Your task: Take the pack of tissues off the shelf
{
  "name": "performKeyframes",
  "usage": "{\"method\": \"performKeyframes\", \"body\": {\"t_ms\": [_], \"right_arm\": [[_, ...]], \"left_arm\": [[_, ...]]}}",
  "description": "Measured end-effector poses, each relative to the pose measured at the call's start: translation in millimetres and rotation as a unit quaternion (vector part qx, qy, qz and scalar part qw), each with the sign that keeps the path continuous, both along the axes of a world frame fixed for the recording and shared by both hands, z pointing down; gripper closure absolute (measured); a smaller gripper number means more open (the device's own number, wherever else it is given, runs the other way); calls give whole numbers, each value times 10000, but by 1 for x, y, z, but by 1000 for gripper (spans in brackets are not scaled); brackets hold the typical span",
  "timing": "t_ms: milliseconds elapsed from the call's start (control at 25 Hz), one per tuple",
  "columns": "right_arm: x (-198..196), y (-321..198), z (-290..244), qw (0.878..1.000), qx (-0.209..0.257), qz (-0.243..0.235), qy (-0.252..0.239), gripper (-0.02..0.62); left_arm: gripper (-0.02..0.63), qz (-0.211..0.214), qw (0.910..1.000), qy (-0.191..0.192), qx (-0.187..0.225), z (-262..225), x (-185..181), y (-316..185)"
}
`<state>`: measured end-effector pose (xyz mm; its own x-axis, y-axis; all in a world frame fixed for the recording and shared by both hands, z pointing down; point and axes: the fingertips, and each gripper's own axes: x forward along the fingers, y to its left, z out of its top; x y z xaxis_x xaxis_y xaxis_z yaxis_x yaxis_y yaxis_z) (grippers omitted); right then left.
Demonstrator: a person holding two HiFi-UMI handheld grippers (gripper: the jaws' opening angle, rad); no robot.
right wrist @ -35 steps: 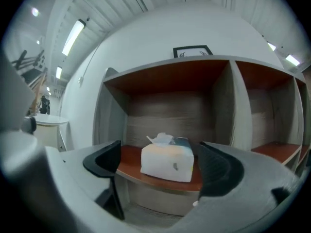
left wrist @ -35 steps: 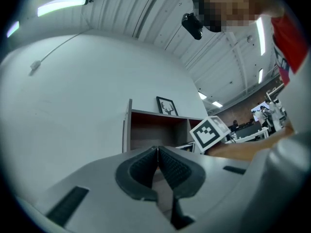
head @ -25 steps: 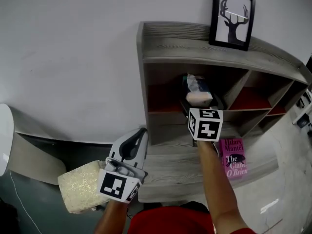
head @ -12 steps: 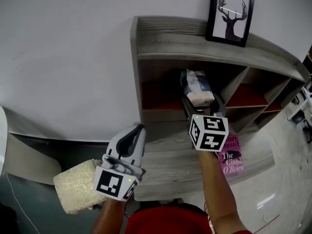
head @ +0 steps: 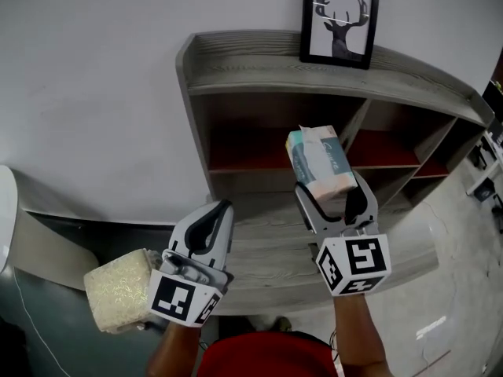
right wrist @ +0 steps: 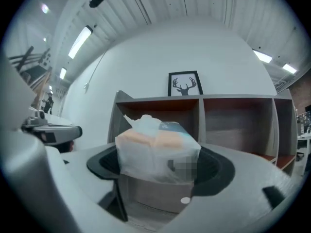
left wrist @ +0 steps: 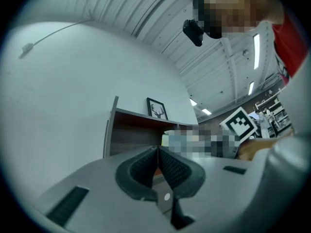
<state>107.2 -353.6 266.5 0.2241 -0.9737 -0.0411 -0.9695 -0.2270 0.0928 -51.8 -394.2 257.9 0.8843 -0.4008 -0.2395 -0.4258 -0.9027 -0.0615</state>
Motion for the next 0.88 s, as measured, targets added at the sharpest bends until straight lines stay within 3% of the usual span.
{"method": "performKeyframes", "body": {"t_ms": [160,440,880], "right_arm": [[-21,37,-9,9984,341,-432,135,183],[-38,85,-2,9958,494,-728,258,184],[-40,97,25,9941,432,-996,26,196]], "left_arm": [[594,-37,10000,-25,79,0,9,24],[594,-112,9999,30,52,-2,14,52],[594,-159,9998,-59,103,1,17,72]]}}
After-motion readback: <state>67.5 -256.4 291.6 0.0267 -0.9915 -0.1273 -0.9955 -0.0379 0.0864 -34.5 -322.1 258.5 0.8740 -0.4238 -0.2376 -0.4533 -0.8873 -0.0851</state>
